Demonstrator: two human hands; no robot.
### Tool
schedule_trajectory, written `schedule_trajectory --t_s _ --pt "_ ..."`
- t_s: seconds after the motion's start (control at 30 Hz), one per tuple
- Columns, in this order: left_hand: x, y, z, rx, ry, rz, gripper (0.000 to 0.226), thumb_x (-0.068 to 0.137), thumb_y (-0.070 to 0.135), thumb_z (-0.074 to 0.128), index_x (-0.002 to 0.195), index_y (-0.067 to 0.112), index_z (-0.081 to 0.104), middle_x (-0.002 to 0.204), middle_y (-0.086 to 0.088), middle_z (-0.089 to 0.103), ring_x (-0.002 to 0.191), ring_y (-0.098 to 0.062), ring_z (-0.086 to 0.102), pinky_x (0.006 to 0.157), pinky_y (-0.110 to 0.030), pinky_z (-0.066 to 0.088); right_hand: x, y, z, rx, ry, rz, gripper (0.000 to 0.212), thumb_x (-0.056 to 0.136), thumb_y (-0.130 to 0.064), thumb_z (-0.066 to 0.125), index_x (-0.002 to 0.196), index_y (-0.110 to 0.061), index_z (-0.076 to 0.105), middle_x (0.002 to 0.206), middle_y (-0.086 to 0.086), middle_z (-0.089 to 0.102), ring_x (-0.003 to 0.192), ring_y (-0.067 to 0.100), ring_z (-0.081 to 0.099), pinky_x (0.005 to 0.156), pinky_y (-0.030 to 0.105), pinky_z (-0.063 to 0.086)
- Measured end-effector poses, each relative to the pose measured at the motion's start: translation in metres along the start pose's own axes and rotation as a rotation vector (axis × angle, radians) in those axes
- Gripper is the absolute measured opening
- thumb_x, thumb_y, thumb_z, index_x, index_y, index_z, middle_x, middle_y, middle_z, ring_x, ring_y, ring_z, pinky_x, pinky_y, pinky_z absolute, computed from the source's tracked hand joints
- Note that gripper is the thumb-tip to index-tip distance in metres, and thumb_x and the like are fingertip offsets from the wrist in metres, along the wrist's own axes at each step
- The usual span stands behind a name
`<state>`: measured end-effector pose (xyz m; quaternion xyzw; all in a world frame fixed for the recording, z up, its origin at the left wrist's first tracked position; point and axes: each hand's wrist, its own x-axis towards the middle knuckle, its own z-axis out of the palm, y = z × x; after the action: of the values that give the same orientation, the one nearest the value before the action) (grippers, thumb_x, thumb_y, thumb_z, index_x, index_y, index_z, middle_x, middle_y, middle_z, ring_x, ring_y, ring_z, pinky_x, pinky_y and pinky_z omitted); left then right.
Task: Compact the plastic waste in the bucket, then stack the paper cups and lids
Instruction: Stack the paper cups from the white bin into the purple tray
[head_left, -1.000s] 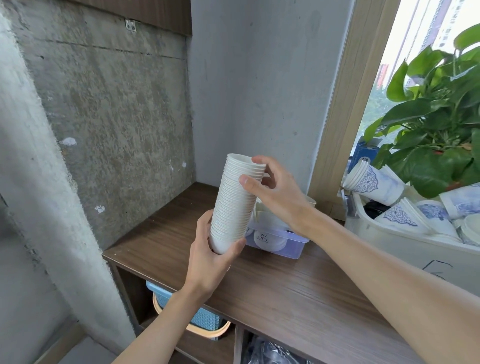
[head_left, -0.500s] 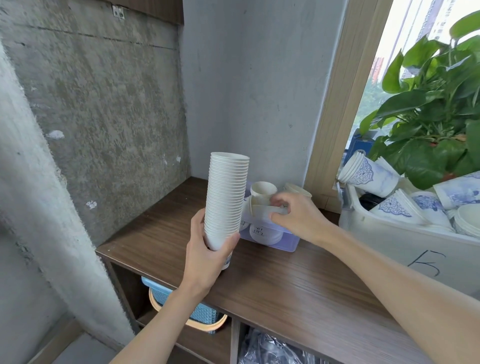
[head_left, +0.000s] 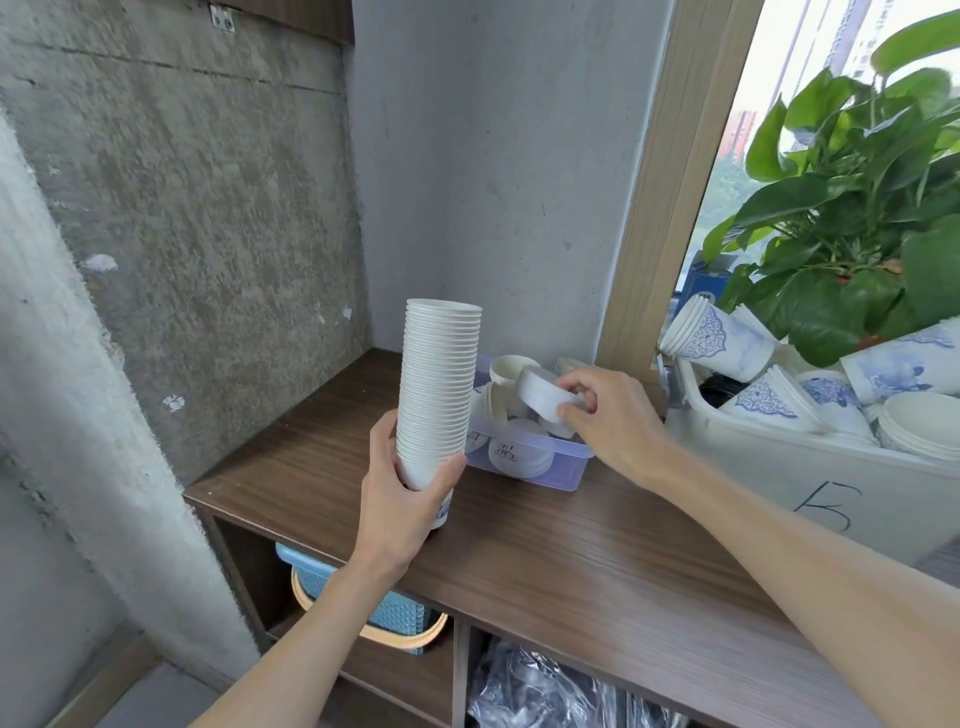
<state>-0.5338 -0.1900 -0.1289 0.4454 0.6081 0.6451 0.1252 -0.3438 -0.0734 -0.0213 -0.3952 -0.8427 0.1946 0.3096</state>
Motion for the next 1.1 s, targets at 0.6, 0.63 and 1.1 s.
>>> schedule_trajectory --t_s 0.6,0.63,1.1 --pt "-0.008 0.007 0.003 0.040 -0.026 0.015 0.068 0.082 0.024 0.083 0.128 0.040 0.036 0.104 0.044 0.058 0.100 0.011 0.061 0.088 -0.027 0.050 -0.098 0.049 -0.015 -0.175 -0.117 -0.006 0.013 0.081 -0.011 0.062 0.092 -0.018 0.065 0.086 -0.008 0.059 0.085 0.015 0.049 0.066 0.018 0.035" --pt "-0.008 0.007 0.002 0.045 -0.021 0.016 0.068 0.082 0.024 0.082 0.128 0.041 0.036 0.104 0.044 0.058 0.100 0.011 0.061 0.089 -0.029 0.050 -0.098 0.051 -0.012 -0.185 -0.140 0.011 0.011 0.081 -0.012 0.062 0.089 -0.020 0.063 0.084 -0.009 0.058 0.084 0.015 0.049 0.066 0.021 0.036" --pt "0.006 0.001 -0.019 0.034 0.013 0.004 0.072 0.078 0.033 0.085 0.129 0.040 0.035 0.104 0.042 0.059 0.098 0.009 0.062 0.083 -0.022 0.049 -0.020 0.001 0.021 0.038 -0.052 -0.091 0.018 0.085 -0.020 0.067 0.102 -0.014 0.065 0.079 -0.014 0.061 0.075 0.004 0.052 0.076 0.030 0.047"
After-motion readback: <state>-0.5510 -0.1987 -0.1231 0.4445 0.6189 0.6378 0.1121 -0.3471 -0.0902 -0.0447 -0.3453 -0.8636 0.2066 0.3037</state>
